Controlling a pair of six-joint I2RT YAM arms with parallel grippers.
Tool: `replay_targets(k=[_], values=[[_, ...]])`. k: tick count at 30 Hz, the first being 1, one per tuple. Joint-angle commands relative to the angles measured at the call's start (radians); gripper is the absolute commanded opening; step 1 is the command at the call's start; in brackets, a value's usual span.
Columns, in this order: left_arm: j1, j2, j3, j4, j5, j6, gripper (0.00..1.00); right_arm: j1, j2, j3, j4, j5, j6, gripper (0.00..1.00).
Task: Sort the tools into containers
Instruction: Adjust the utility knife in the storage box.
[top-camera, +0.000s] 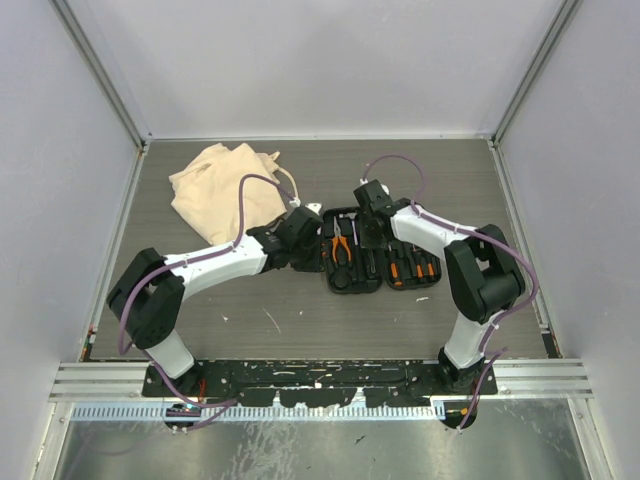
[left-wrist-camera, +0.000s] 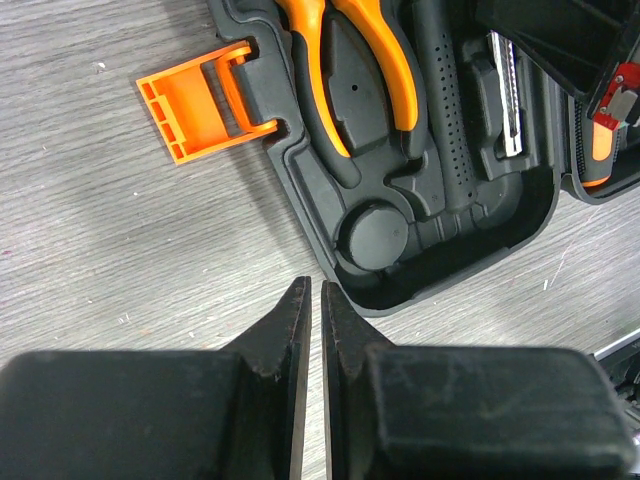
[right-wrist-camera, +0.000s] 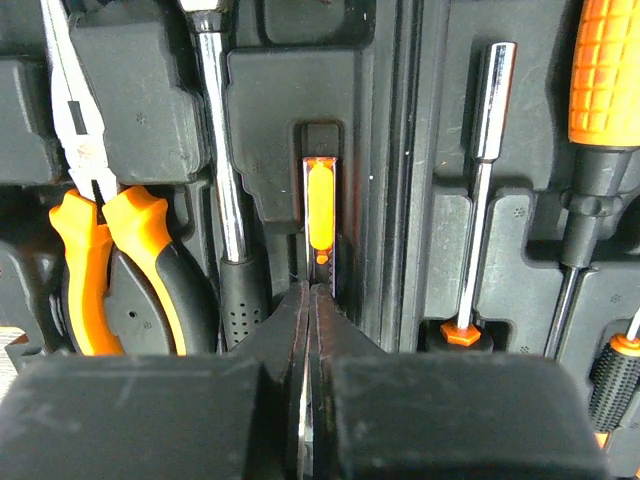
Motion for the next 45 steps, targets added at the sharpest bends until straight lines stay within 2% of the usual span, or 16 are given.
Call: replay_targets(k=[1,6,10,19,22,26,30,33,37,45], values=[[0.009,-0.005,0.035,0.009,0.001,0.01,0.09,0.024,0.088,-0.143,-0.031,-0.044,0.046,0.0],[0.013,-0.003,0.04,0.004,0.003,0.015,0.09,0.031,0.07,-0.169,-0.029,-0.037,0.052,0.0],[0.016,-0.005,0.04,-0.001,0.0,0.019,0.09,0.03,0.005,-0.087,-0.071,-0.014,0.032,0.02],[0.025,-0.026,0.036,-0.007,-0.007,0.019,0.09,0.029,-0.097,0.161,-0.084,-0.047,0.004,0.22],[0.031,-0.041,0.031,-0.01,-0.014,0.021,0.1,0.024,-0.14,0.184,-0.067,-0.054,0.004,0.3],[0.048,-0.056,0.025,-0.012,-0.019,0.026,0.12,-0.015,-0.205,0.148,-0.041,-0.043,0.01,0.33],[0.085,-0.061,0.027,-0.015,-0.017,0.029,0.14,-0.128,-0.29,0.045,0.005,-0.08,0.02,0.34],[0.111,-0.055,0.034,-0.022,-0.01,0.029,0.17,-0.272,-0.347,-0.06,0.062,-0.16,0.046,0.37],[0.121,-0.044,0.044,-0.029,0.001,0.036,0.19,-0.45,-0.371,-0.155,0.095,-0.203,0.05,0.47],[0.12,-0.024,0.064,-0.047,0.02,0.05,0.27,-0.648,-0.369,-0.261,0.191,-0.328,0.03,0.54]])
